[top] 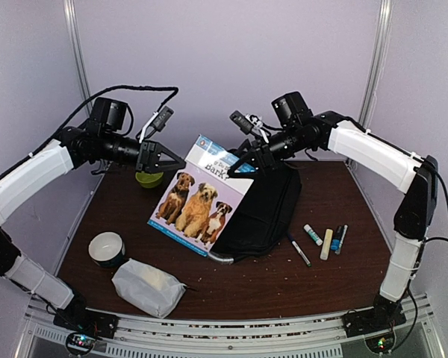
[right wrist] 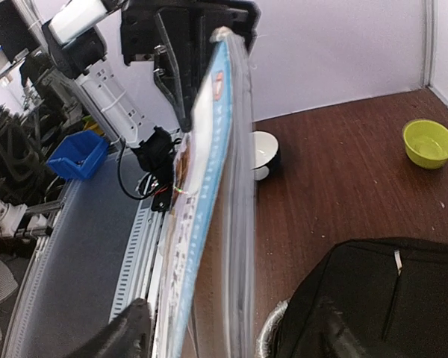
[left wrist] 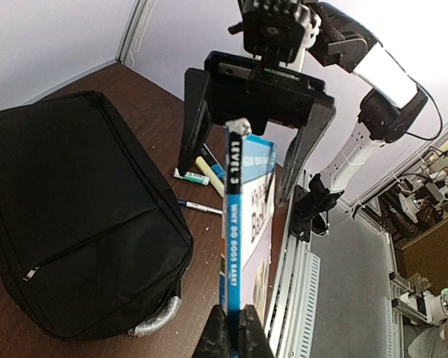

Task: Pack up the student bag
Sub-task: Pass from the left arm to the right, then pass from the right arm to the left, then open the largest pocket of the student bag, then place the book in the largest pocket of the bag.

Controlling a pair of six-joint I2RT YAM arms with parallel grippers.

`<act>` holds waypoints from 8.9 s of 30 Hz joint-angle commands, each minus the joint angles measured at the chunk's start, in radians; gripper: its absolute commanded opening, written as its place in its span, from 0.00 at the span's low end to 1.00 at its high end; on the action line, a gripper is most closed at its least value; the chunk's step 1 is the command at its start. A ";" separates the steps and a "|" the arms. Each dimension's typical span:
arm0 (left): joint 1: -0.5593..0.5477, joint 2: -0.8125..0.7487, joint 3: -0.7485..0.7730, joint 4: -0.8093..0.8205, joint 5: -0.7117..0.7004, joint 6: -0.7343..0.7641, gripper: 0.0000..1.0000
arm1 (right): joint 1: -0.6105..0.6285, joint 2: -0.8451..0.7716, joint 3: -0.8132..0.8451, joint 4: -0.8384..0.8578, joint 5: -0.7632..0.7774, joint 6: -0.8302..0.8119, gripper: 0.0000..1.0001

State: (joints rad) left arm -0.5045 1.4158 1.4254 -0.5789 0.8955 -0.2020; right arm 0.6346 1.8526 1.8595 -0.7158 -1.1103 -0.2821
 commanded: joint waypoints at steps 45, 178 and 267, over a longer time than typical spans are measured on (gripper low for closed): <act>-0.002 -0.100 -0.144 -0.096 -0.114 0.196 0.00 | -0.096 -0.053 -0.101 0.139 0.064 0.187 0.41; -0.233 0.281 -0.598 0.933 -0.264 -0.764 0.29 | 0.221 -0.227 -0.311 0.119 0.780 -0.239 0.00; -0.524 0.625 -0.150 0.649 -1.335 0.225 0.00 | 0.196 -0.177 -0.316 0.067 0.645 -0.253 0.00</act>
State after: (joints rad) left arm -1.0462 2.0933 1.3045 -0.0017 -0.4156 0.0250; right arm 0.8097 1.6741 1.5288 -0.6716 -0.4419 -0.5285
